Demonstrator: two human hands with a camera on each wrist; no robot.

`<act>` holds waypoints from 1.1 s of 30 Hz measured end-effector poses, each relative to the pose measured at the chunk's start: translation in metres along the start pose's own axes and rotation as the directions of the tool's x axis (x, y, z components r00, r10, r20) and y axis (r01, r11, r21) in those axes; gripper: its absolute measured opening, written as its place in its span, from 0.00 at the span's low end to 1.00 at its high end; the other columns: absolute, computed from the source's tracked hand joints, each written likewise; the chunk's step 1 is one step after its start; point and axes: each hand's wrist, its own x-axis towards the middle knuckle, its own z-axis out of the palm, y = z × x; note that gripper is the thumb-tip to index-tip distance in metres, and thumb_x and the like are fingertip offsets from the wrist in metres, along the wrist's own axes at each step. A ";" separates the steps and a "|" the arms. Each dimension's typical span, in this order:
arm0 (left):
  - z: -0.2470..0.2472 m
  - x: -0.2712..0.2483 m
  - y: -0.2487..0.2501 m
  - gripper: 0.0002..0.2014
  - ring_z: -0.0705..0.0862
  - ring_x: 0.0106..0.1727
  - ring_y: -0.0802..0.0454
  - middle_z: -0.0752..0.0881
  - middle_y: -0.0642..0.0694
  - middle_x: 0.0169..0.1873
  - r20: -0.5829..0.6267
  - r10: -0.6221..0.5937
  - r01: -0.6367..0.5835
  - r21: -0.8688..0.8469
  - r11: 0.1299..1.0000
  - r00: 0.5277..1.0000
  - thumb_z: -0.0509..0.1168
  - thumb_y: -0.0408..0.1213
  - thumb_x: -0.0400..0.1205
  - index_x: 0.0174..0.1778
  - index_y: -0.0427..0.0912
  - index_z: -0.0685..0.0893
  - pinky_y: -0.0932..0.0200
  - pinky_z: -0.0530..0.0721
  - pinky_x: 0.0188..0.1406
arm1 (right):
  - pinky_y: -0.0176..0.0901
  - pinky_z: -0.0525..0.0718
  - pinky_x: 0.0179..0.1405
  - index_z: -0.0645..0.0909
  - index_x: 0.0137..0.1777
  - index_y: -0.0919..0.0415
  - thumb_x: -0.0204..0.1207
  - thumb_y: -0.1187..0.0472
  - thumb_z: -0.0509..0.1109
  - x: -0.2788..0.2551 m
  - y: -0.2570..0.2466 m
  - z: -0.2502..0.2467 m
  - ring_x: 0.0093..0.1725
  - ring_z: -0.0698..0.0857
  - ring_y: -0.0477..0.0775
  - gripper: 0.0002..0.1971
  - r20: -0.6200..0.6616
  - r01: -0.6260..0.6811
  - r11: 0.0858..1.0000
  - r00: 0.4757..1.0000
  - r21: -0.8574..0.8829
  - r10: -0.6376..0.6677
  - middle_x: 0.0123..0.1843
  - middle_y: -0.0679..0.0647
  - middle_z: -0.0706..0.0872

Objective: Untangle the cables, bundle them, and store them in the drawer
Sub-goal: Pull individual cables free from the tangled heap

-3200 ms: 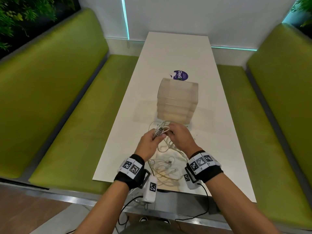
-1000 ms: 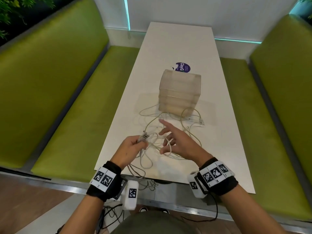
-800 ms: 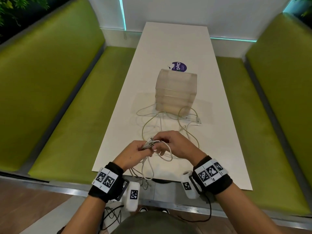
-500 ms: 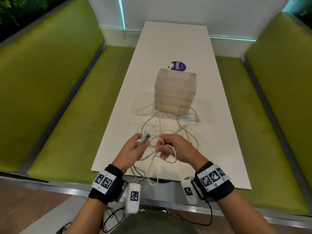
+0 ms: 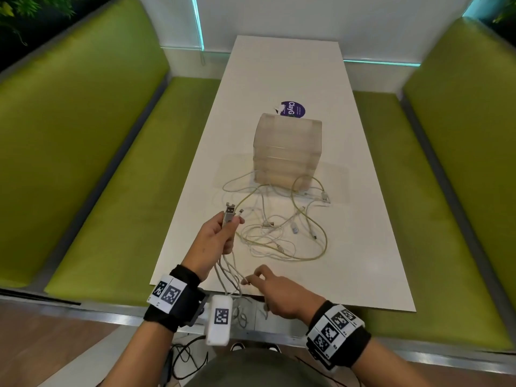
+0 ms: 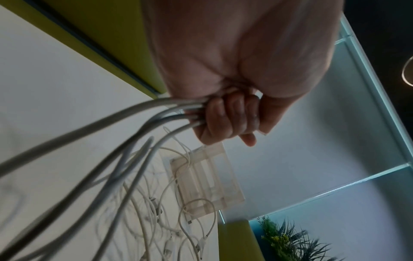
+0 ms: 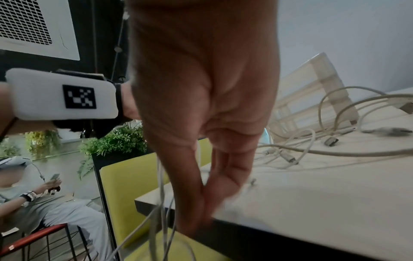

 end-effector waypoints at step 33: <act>-0.008 -0.001 0.006 0.08 0.60 0.22 0.59 0.64 0.56 0.21 0.015 -0.022 0.026 -0.278 0.960 1.000 0.57 0.34 0.85 0.40 0.40 0.74 0.67 0.59 0.22 | 0.45 0.83 0.49 0.86 0.51 0.59 0.76 0.59 0.72 0.022 -0.009 -0.027 0.44 0.85 0.50 0.07 -0.270 0.190 0.855 0.961 0.482 -0.061 0.49 0.49 0.82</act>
